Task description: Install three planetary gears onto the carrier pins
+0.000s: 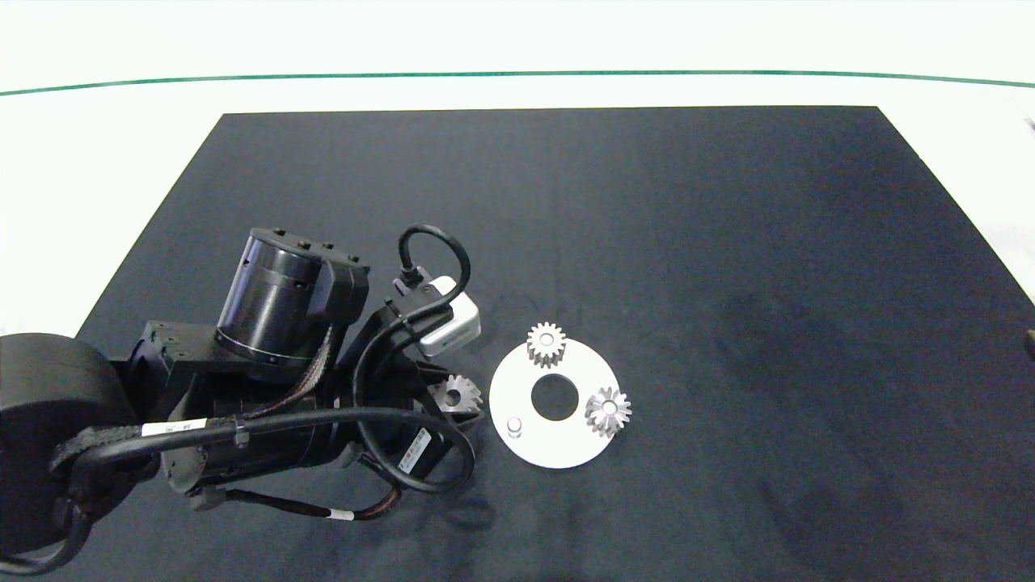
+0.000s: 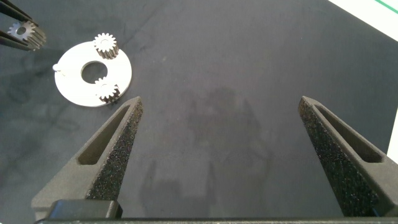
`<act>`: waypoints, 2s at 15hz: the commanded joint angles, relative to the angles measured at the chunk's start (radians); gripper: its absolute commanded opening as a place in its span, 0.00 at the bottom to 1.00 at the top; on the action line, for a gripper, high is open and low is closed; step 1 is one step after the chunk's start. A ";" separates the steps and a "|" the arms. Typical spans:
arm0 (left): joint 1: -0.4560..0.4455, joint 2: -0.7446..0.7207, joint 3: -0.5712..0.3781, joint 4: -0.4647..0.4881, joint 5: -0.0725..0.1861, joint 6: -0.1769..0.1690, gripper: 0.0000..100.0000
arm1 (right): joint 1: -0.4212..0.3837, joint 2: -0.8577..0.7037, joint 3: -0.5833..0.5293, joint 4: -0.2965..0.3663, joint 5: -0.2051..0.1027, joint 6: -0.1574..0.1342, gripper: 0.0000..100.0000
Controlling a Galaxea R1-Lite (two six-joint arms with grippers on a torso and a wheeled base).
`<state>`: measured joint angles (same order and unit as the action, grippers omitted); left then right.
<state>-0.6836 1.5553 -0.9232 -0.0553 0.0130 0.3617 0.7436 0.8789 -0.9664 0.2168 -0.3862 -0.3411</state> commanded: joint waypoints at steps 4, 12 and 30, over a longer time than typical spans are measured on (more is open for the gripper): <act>-0.070 0.042 -0.049 0.000 0.002 0.002 0.19 | 0.000 0.000 0.005 0.001 -0.002 -0.012 1.00; -0.090 0.072 -0.069 0.014 0.058 0.005 0.19 | 0.000 -0.003 0.005 0.001 -0.002 -0.012 1.00; -0.142 0.134 -0.121 0.060 0.090 0.005 0.19 | 0.000 -0.031 0.005 0.001 -0.002 -0.019 1.00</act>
<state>-0.8249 1.6774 -1.0400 0.0047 0.1015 0.3647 0.7436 0.8500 -0.9617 0.2168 -0.3857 -0.3583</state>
